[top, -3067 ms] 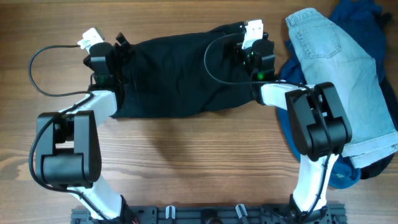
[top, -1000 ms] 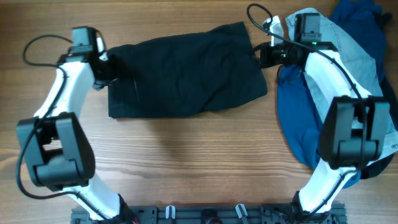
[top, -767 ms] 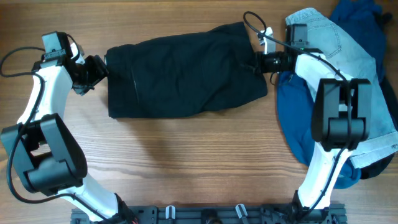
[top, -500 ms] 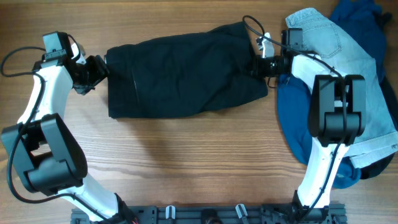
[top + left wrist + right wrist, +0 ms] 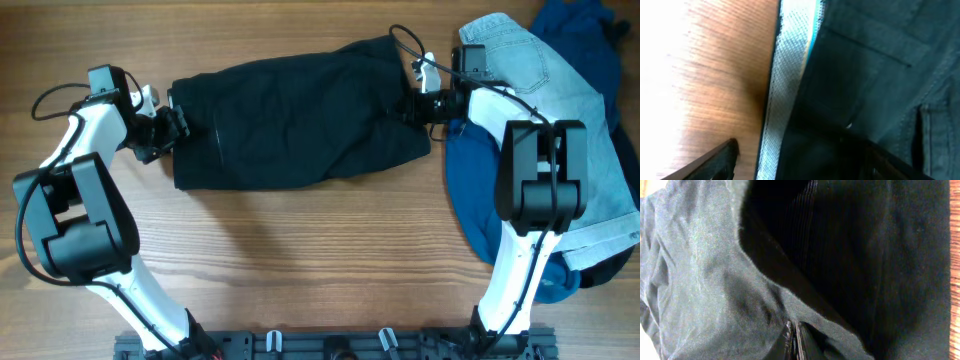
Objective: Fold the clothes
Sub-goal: 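Fold the left end over toward the right gripper with the left gripper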
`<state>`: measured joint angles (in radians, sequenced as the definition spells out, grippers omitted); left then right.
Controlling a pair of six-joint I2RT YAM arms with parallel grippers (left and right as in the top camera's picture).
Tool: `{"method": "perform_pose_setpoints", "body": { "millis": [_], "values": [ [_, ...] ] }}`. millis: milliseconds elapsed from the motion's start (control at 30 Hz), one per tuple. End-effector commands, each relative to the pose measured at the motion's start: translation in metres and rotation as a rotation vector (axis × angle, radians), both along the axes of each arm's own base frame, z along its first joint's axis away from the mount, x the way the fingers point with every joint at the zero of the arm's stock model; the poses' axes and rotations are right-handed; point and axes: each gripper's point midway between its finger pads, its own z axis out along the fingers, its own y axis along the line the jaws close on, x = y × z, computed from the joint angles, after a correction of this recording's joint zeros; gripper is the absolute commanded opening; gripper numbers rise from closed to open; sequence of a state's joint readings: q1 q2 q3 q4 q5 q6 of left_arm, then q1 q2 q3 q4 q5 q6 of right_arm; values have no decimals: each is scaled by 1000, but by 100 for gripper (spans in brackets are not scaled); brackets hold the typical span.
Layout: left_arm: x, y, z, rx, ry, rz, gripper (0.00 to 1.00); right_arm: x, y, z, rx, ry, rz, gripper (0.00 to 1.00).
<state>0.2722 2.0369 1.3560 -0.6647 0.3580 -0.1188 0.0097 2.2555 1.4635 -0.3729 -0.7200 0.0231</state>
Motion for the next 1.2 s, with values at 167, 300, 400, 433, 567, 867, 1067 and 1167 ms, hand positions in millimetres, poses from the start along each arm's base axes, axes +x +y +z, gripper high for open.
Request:
{"method": "perform_pose_setpoints", "body": {
  "millis": [167,300,400,433,567,867,1067,1167],
  "values": [
    [7,-26,-30,-149,-13,-70,67,-6,-21,-40,-139,67,-58,5],
    [9,-34,-34,-197,-20,-82,17,-6,-21,-40,-138,69,-59,5],
    [16,-35,-26,-219,-63,-88,4,-8,-21,-41,-138,80,-59,5],
    [17,-34,-21,-215,-73,-88,4,-10,-21,-41,-138,86,-58,4],
    [29,-27,45,-168,-215,-95,4,-13,-21,-42,-135,103,-55,4],
    [41,-104,147,-153,-471,-270,4,-22,-20,-44,-137,142,-52,4],
    [59,-228,185,-164,-688,-448,4,-26,-17,-45,-130,157,-42,4],
    [57,-270,189,-142,-745,-500,4,-26,-16,-44,-123,159,-40,4]
  ]
}}
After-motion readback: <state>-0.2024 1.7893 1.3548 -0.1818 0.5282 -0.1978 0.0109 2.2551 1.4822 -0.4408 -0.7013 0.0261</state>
